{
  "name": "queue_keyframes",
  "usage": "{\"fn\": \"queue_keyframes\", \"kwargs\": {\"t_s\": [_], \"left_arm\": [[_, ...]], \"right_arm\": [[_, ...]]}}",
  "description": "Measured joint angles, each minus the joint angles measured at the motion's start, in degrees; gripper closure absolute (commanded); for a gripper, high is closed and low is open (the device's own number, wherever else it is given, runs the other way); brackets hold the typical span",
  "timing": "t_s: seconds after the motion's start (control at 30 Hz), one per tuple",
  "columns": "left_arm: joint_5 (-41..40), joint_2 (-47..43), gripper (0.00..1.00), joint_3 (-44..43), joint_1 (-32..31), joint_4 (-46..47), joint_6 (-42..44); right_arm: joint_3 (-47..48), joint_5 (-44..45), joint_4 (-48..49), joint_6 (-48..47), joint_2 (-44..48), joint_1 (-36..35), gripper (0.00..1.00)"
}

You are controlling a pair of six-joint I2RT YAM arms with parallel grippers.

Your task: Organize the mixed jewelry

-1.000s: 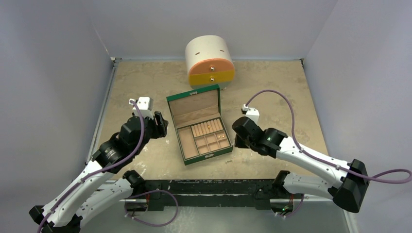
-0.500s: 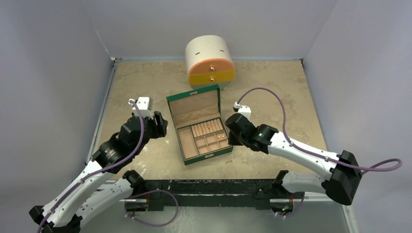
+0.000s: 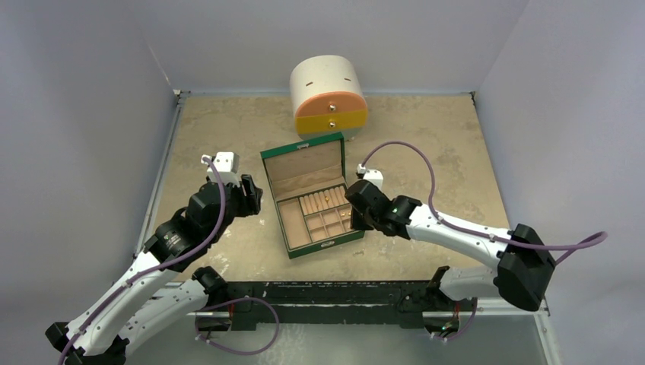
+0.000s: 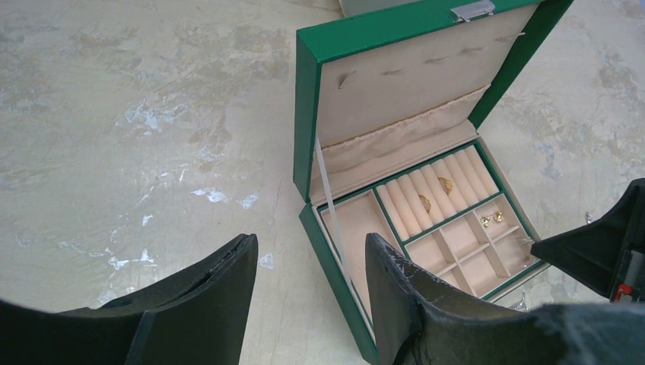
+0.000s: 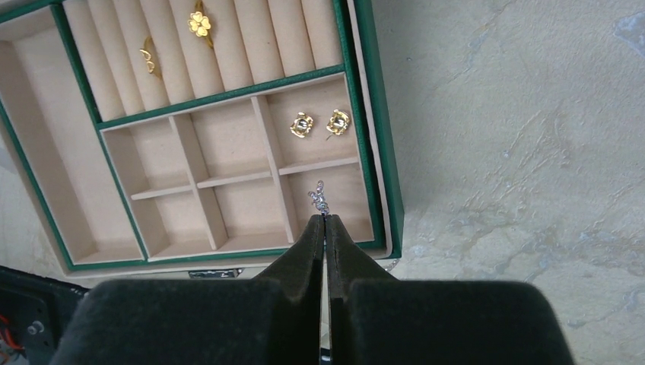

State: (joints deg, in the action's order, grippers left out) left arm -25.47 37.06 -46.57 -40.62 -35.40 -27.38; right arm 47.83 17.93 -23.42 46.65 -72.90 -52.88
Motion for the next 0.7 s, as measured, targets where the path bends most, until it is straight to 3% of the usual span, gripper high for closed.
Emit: {"fn": "queue_keyframes", "kwargs": {"t_s": [0.3, 0.53, 0.7], "left_arm": [[-0.35, -0.09, 0.46, 0.00, 0.00, -0.09, -0.02], [-0.35, -0.20, 0.46, 0.00, 0.00, -0.09, -0.02], [-0.35, -0.20, 0.46, 0.00, 0.00, -0.09, -0.02]], "right_arm": [[-1.81, 0.00, 1.07, 0.74, -3.65, 0.00, 0.98], [-1.90, 0.83, 1.07, 2.71, -3.96, 0.00, 0.80], [-1.90, 0.98, 0.37, 3.48, -2.67, 0.00, 0.77]]}}
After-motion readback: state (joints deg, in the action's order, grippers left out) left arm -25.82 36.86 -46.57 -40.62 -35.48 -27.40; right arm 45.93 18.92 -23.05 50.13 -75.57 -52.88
